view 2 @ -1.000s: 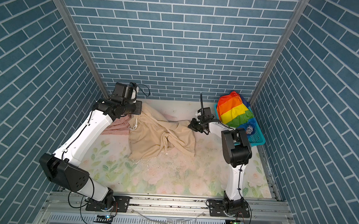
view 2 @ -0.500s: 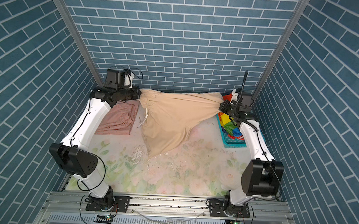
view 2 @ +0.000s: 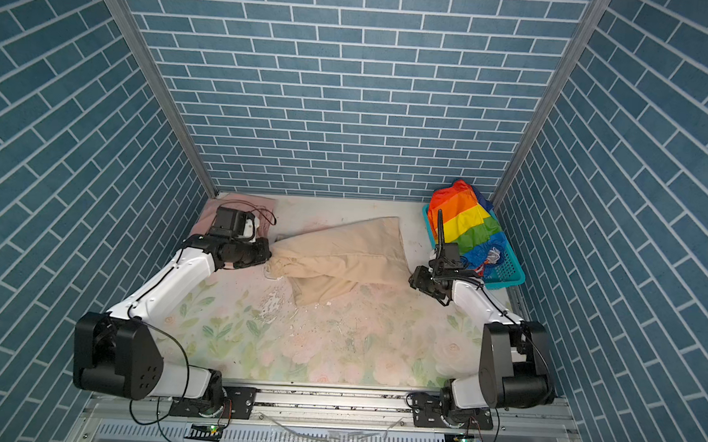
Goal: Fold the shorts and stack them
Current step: 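Grasp the beige shorts' leg hem near the basket with the right gripper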
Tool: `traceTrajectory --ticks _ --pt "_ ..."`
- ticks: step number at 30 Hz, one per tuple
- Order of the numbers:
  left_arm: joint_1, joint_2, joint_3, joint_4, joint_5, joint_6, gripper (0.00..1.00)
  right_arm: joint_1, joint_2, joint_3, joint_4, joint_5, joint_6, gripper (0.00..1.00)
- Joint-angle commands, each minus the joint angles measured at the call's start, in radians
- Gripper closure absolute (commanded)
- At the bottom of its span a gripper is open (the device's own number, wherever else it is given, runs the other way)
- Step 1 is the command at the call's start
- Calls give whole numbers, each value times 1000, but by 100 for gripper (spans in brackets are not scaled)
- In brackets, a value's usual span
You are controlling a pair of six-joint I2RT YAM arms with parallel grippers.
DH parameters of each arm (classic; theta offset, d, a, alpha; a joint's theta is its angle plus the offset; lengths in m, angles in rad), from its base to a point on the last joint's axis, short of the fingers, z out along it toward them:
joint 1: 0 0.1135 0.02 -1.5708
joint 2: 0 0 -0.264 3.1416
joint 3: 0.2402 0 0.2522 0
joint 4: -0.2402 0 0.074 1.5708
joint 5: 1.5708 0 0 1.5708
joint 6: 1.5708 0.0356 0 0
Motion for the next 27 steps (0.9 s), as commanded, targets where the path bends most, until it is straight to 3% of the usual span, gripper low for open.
traceTrajectory --ticks 1,4,11,21,27 --pt "5 -62 -29 66 7 -18 100 -3 1 79 -28 25 34 29" --pt "5 -69 -44 74 13 -27 100 3 53 110 36 -21 144 17" --pt "5 -87 -71 81 14 -33 100 77 265 242 161 -47 351 12" --pt "5 -101 -101 90 12 -31 100 192 461 280 377 -55 719 12" --pt "5 -95 -110 105 21 -31 100 234 507 273 407 3 798 20"
